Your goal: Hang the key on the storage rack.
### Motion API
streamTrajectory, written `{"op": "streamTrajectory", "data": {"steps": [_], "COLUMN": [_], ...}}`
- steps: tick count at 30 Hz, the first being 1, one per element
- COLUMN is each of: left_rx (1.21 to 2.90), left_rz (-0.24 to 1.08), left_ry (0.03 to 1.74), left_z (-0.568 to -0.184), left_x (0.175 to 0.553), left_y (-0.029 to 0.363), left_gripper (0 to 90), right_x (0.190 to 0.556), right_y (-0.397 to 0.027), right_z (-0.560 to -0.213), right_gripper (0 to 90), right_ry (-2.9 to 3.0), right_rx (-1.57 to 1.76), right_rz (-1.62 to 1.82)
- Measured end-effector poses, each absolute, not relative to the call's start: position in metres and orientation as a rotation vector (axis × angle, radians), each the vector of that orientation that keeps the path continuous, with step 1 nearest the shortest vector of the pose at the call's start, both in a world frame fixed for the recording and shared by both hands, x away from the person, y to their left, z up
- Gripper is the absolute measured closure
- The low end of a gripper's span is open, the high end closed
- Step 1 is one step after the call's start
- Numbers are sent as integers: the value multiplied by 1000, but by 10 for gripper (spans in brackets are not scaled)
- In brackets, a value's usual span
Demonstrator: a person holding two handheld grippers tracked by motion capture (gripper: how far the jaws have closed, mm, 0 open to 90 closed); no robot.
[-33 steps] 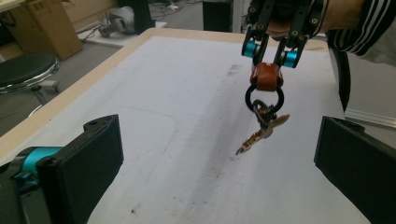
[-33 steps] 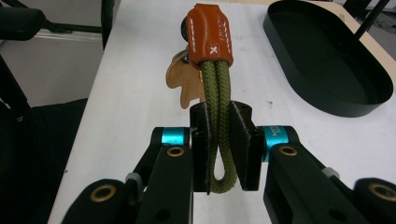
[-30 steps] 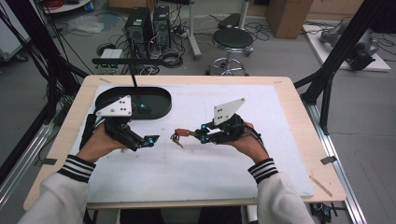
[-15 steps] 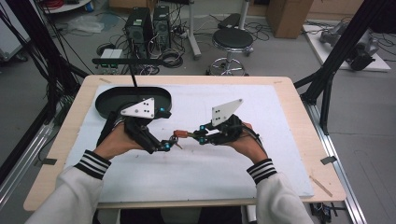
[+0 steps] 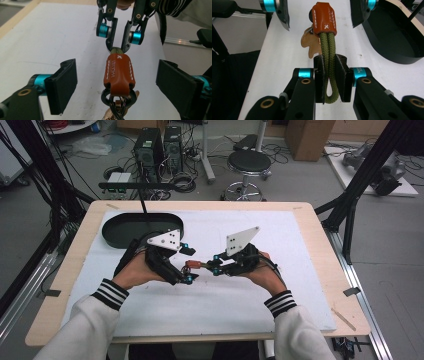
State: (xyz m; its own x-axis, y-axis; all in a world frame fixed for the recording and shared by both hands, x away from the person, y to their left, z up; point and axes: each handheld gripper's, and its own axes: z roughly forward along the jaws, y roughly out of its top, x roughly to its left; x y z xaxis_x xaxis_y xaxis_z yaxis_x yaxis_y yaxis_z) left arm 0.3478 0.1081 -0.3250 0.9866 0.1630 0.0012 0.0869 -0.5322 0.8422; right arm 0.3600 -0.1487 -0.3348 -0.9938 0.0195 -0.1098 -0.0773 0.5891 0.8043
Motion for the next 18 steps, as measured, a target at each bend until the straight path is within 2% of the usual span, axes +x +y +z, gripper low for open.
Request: {"op": "streamTrajectory", "data": {"steps": [8,11,14,18], "left_rx": [2162,2168,2183,2188], "left_rz": [77,81,81,60], "left_ry": [175,173,160,159], "left_z": [-326,-326,-326,-326], "left_x": [349,349,347,347], "left_y": [109,108,108,108], "left_gripper": [358,392,512,607], "right_x": [360,360,360,359], "right_y": [-148,-148,-146,-144], "right_z": [-336,-336,-337,-339], "right_gripper": [791,791,791,791], "right_ry": [2712,2713,2718,2734], "right_rx": [-57,-61,-67,-79], "right_rz": [1367,1361,1354,1329]}}
